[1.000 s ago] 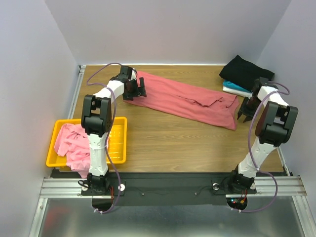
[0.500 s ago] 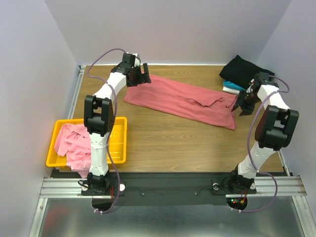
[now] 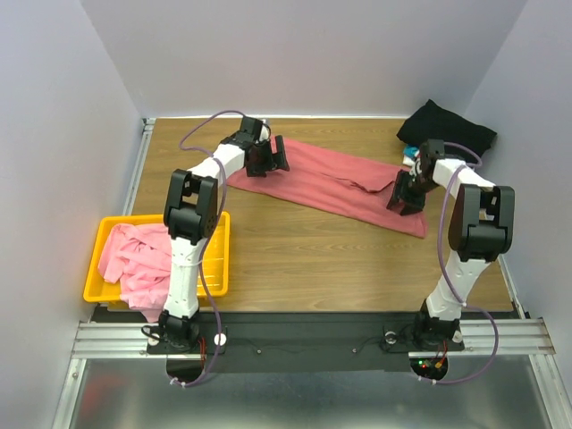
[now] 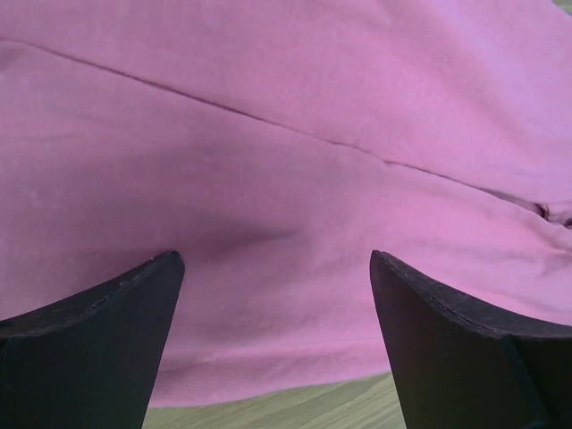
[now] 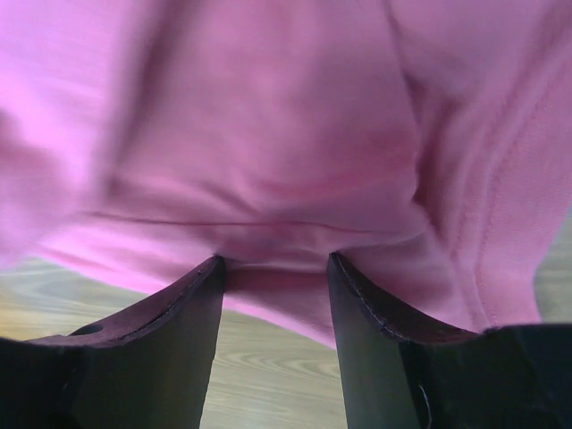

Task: Fold and stack the t-shirts
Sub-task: Fold the tshirt

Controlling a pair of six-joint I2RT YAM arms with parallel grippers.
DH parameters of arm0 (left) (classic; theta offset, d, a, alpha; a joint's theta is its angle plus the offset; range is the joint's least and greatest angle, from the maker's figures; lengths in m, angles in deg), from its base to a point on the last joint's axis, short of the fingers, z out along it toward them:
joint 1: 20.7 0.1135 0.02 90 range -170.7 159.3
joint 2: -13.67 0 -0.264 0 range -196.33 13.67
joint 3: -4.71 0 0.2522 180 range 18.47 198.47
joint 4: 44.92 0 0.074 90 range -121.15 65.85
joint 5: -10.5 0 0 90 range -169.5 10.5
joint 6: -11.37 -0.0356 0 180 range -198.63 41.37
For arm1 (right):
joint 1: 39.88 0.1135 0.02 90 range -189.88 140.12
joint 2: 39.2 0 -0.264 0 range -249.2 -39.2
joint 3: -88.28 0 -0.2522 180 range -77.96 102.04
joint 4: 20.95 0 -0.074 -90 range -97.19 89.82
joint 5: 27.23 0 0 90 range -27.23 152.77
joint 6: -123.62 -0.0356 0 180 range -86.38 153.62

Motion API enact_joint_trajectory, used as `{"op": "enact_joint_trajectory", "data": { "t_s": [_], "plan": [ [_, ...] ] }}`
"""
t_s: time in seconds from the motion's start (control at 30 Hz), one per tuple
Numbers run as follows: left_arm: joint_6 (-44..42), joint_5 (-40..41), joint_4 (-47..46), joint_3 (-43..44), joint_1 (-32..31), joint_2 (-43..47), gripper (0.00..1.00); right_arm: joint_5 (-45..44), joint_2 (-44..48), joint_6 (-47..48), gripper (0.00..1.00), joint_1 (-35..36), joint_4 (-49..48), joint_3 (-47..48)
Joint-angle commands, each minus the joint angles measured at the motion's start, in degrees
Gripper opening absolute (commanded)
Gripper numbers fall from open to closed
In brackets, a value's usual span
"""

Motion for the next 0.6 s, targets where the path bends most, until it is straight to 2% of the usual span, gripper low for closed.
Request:
{"op": "enact_joint_trajectory", "data": {
  "t_s": [0.0,0.13,0.37,0.57],
  "plan": [
    [0.0,1.9,-0.6,-5.0,0.6,1.5,0.99,-3.1,0.6,0.1,0.56,-0.7,-1.0,-5.1],
    [0.5,4.1,-0.2,-9.0,0.9,2.4,0.98,-3.2,1.7,-0.4,0.56,-0.6,-0.7,-11.2],
    [1.2,10.9,2.2,-14.3,1.3,6.1,0.99,-3.1,4.6,-0.9,0.56,0.1,3.3,-15.6],
    [1.7,12.8,2.9,-17.4,1.3,8.0,0.99,-1.9,8.0,-1.1,0.56,0.6,5.7,-17.6]
  ]
}}
